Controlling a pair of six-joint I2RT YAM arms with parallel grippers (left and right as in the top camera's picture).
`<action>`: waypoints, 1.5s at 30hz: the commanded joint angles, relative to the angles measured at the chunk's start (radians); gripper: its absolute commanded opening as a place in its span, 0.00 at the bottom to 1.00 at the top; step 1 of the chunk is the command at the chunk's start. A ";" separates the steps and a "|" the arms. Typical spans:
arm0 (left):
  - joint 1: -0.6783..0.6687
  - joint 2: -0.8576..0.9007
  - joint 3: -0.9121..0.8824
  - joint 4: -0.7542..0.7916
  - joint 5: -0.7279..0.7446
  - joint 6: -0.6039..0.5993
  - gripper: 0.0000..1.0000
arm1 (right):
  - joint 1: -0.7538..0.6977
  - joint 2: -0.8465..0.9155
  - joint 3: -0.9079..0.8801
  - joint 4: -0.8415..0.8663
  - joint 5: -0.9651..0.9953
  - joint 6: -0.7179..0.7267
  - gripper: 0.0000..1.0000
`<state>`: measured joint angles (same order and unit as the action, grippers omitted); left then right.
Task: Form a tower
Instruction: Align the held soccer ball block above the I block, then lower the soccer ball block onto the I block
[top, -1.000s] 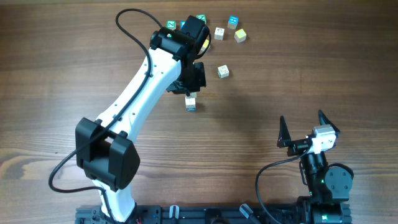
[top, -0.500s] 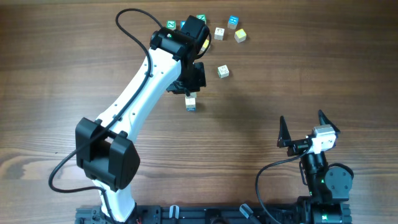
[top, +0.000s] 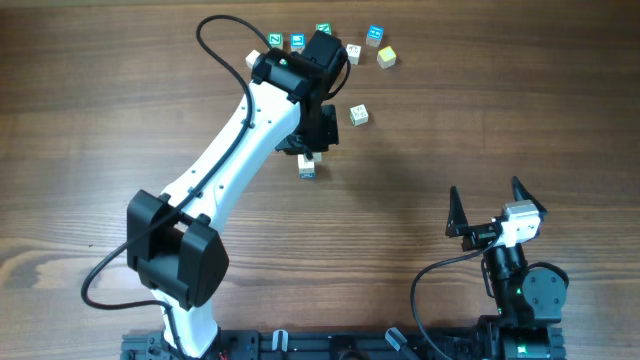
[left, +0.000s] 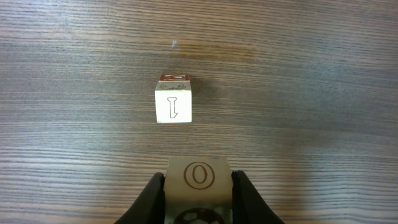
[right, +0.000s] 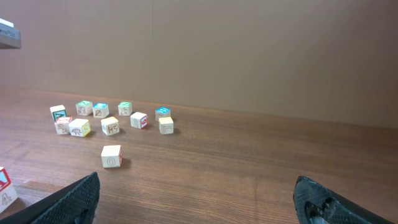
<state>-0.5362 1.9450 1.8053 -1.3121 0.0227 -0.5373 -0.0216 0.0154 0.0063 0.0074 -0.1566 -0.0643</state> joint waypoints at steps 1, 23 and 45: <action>-0.001 0.034 -0.008 0.000 -0.025 -0.022 0.04 | -0.004 -0.008 -0.001 0.005 -0.012 0.014 1.00; -0.001 0.048 -0.021 0.001 -0.089 -0.018 0.04 | -0.004 -0.008 -0.001 0.005 -0.012 0.014 1.00; 0.002 0.048 -0.164 0.191 -0.106 0.012 0.05 | -0.004 -0.008 -0.001 0.005 -0.012 0.014 1.00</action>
<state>-0.5358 1.9804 1.6485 -1.1290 -0.0597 -0.5365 -0.0216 0.0154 0.0063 0.0074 -0.1566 -0.0643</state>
